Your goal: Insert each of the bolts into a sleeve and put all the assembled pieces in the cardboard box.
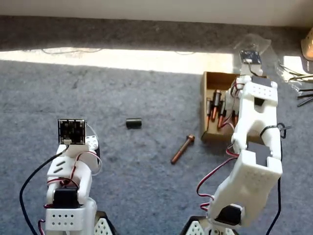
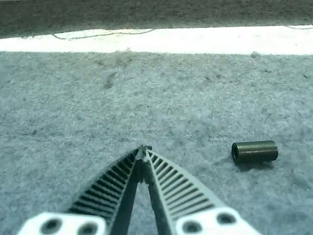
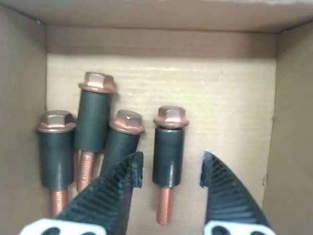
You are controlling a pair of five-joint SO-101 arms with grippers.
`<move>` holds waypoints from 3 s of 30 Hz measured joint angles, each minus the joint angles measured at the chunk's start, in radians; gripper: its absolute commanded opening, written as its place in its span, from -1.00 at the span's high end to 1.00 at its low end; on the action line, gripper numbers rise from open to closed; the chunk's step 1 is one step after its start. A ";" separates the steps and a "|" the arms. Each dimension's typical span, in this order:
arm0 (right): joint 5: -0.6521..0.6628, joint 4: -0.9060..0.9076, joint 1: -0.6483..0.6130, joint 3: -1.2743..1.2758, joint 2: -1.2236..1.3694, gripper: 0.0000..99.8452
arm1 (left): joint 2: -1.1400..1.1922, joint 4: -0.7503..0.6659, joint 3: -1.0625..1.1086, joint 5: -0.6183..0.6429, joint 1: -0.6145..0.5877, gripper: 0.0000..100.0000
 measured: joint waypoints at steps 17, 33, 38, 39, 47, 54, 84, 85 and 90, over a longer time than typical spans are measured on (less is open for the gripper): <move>0.000 0.259 -0.219 -0.130 -0.302 0.64 | 0.000 0.000 0.000 -0.006 -0.021 0.98; 0.026 0.267 -0.655 -0.130 -0.491 0.64 | 0.000 0.000 0.000 -0.006 -0.117 0.97; 0.262 0.267 -0.776 -0.127 -0.491 0.64 | 0.000 0.000 0.000 -0.006 -0.172 0.97; 0.315 0.267 -0.795 -0.117 -0.491 0.64 | 0.000 0.000 0.000 -0.006 -0.176 0.97; 0.608 0.063 -0.875 0.144 -0.491 0.64 | 0.000 0.000 0.000 -0.006 -0.178 0.97; 0.638 -0.180 -0.876 0.347 -0.491 0.64 | 0.000 0.000 0.000 -0.006 -0.178 0.97; 0.836 -0.391 -0.876 0.387 -0.141 0.64 | 0.000 0.000 0.000 -0.006 -0.249 0.97; 0.836 -0.391 -0.876 0.371 -0.126 0.64 | 0.000 0.000 0.000 -0.006 -0.250 0.97; 0.836 -0.391 -0.876 0.299 -0.061 0.64 | 0.000 0.000 0.000 -0.006 -0.250 0.97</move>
